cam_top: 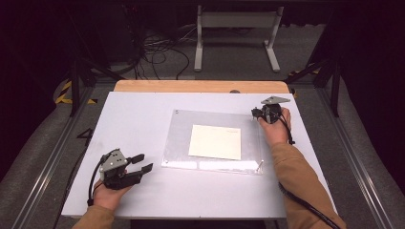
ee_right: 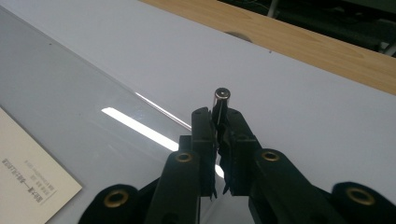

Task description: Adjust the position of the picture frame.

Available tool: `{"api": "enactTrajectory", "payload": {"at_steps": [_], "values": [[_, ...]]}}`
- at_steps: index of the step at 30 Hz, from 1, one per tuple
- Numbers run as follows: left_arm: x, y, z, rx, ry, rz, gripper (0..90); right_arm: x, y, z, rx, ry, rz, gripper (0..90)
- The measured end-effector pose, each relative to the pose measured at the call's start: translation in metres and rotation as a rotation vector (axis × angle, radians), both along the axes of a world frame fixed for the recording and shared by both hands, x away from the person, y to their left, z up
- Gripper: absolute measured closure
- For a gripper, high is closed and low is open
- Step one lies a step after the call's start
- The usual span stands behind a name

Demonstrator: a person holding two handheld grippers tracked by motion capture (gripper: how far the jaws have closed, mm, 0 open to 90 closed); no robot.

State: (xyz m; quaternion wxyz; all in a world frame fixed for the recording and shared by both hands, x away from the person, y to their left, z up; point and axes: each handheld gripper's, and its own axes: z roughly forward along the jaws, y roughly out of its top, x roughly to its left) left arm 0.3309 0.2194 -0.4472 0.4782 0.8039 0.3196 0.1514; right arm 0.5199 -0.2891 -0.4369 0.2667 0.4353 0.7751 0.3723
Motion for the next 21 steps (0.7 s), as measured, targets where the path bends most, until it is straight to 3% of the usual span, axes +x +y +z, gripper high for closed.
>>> {"api": "enactTrajectory", "payload": {"at_steps": [3,8,15,21], "values": [[0.002,-0.006,0.001,0.001,0.003,-0.016,54.3,-0.006,-0.002,0.003,-0.014,-0.027,-0.008,76.8],[0.009,-0.018,-0.001,0.007,0.03,-0.032,60.4,-0.022,-0.016,0.01,0.063,-0.054,-0.016,69.3],[0.025,-0.038,-0.008,0.061,0.077,-0.058,67.1,-0.054,-0.035,0.014,0.146,-0.057,0.017,68.0],[0.035,-0.048,-0.001,0.124,0.11,-0.077,69.0,-0.075,-0.047,0.021,0.155,-0.071,0.034,67.0]]}}
